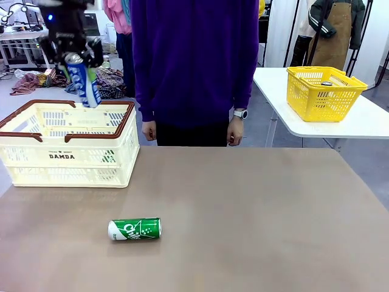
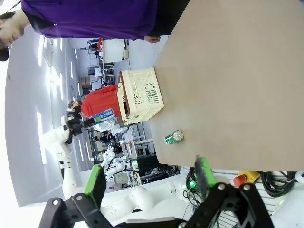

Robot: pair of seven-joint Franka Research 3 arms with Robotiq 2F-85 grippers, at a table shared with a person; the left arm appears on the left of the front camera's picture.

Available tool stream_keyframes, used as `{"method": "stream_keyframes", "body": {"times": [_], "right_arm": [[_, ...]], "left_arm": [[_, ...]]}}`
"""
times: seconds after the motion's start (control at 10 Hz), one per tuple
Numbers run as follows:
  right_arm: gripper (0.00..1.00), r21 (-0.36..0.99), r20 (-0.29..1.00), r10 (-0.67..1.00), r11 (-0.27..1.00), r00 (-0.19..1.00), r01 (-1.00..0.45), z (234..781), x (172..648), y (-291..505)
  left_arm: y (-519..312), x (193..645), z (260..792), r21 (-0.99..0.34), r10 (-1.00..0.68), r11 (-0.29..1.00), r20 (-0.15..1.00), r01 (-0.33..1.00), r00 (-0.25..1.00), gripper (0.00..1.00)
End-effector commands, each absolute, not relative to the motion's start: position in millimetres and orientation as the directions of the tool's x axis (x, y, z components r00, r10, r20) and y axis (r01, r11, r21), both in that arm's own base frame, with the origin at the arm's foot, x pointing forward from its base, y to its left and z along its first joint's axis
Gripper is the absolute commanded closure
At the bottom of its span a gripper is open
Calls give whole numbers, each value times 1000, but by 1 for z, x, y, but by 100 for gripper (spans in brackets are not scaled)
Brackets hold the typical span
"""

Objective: Place the drinks into the Shopping basket.
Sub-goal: Pick up one drink and place it into the Shopping basket.

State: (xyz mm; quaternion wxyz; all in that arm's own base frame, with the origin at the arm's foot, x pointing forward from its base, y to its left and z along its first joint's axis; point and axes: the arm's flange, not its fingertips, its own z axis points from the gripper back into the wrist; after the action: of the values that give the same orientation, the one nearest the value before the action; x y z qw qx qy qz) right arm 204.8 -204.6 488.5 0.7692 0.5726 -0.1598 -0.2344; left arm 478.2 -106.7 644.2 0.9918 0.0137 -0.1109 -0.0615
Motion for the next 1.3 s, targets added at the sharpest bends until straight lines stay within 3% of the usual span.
{"method": "stream_keyframes", "body": {"times": [0.0,0.2,0.3,0.4,1.1,1.2], "right_arm": [[0,962,-30,-547,212,837,173,494,207,-204],[0,962,-30,-547,212,837,173,494,207,-204],[0,962,-30,-547,212,837,173,494,207,-204],[0,962,-30,-547,212,837,173,494,207,-204],[0,962,-30,-547,212,837,173,494,207,-204],[0,962,-30,-547,212,837,173,494,207,-204]], "left_arm": [[-59,461,595,7,-66,998,207,66,976,100],[-15,467,546,-30,138,990,202,-134,970,100],[-5,475,528,-131,261,963,230,-236,938,100],[-21,471,579,-6,46,999,200,-45,979,100],[-21,470,575,-2,61,998,212,-62,975,100],[-22,484,588,12,-19,1000,218,17,976,100]]}}
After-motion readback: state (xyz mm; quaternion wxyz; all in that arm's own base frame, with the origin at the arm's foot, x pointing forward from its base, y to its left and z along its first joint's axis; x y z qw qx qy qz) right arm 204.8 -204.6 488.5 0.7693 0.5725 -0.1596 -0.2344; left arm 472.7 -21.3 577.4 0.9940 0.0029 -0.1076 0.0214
